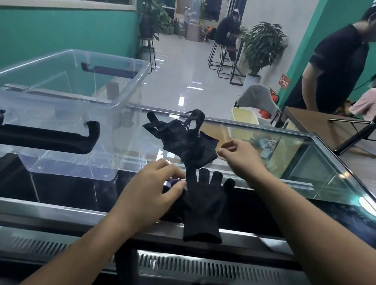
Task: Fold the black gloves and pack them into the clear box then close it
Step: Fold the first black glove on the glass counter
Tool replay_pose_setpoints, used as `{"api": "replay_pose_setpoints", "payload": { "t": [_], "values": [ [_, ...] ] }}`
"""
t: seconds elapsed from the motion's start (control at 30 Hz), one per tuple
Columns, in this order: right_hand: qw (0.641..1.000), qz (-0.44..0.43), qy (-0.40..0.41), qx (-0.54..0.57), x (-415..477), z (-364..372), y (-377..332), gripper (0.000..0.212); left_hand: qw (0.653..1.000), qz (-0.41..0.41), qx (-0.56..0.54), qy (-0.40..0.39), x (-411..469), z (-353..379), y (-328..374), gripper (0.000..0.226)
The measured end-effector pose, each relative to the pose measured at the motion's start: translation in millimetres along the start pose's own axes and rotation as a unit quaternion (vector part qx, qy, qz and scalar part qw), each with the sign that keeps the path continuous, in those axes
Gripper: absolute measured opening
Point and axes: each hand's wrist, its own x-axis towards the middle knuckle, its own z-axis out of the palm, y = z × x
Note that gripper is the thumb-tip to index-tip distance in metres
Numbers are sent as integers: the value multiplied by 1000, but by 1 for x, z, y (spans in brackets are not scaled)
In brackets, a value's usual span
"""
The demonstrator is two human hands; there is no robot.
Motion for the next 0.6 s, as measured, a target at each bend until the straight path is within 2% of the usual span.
{"api": "replay_pose_setpoints", "payload": {
  "t": [0.13, 0.3, 0.33, 0.5, 0.6],
  "values": [
    [999, 26, -24, 26, 36, 11, -2, 41, 999, -42, -19, 7, 3, -3, -3, 8],
    [999, 26, -39, -9, 81, 28, 16, 69, 999, -49, -14, 19, 4, -3, -2, 8],
    [999, 30, -35, -19, 91, 33, 22, 68, 998, -51, -15, 23, 4, -4, -2, 8],
    [999, 43, -20, -14, 94, 37, 21, 35, 998, -57, -26, 26, 3, -4, -3, 9],
    [998, 40, -9, 37, 84, 33, 16, 36, 997, -59, -26, 30, 3, -4, -3, 9]
  ]
}}
